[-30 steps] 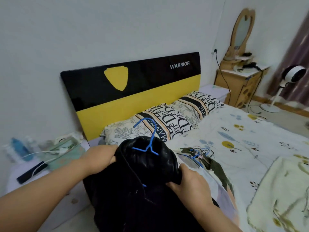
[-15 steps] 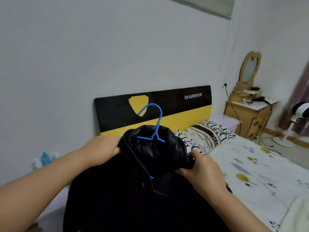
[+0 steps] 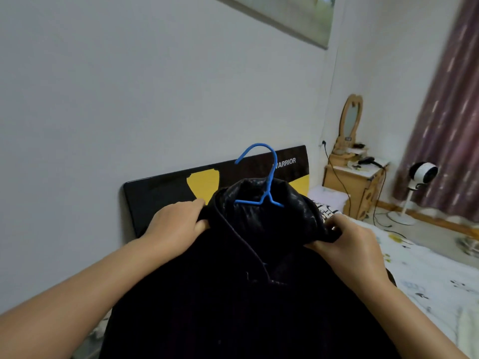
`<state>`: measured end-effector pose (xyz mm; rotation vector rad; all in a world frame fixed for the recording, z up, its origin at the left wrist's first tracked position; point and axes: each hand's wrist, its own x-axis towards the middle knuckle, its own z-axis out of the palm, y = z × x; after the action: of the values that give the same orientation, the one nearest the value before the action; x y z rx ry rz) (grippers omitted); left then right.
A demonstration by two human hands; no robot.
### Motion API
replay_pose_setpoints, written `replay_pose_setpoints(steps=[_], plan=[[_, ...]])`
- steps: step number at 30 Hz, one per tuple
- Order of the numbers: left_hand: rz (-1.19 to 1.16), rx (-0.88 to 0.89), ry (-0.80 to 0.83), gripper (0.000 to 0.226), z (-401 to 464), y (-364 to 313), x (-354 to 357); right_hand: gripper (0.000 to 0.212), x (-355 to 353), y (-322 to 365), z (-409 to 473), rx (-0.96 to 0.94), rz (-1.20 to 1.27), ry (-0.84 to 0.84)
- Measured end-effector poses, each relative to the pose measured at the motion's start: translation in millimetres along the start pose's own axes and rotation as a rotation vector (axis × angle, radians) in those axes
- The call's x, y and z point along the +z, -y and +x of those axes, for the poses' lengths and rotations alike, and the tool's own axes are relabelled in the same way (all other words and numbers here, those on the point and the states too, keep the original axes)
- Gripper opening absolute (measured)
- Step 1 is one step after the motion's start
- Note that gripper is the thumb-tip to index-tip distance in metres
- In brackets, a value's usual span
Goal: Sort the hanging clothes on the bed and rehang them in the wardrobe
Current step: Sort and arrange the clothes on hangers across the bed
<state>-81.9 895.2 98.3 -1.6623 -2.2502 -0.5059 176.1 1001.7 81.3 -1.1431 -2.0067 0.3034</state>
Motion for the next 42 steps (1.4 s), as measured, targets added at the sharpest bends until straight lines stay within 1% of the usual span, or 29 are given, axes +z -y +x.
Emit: replay_pose_setpoints(steps=[5,9,14,18,24,31,35,42], plan=[[-0.115,0.023,-0.042,0.016,59,10,21,0.031,17,-8,39,0.052,0.016,-0.04],[-0.147,0.032,-0.059,0.013,111,12,42,0.03,36,-24,81,0.065,0.027,-0.077],[-0.129,0.018,-0.044,0.013,174,10,73,0.028,64,-52,140,0.086,0.087,-0.068],[-0.081,0.011,-0.057,0.022,215,13,97,0.028,88,-68,177,0.085,0.106,-0.072],[-0.056,0.012,-0.071,0.025,270,19,130,0.03,125,-91,228,0.124,0.093,-0.074],[-0.102,0.061,-0.084,0.019,343,33,179,0.031,168,-117,287,0.204,0.092,-0.071],[-0.15,0.079,-0.082,0.016,396,49,228,0.03,210,-137,327,0.265,0.068,-0.072],[-0.205,0.088,-0.032,0.014,478,70,356,0.027,311,-204,388,0.406,-0.026,-0.02]])
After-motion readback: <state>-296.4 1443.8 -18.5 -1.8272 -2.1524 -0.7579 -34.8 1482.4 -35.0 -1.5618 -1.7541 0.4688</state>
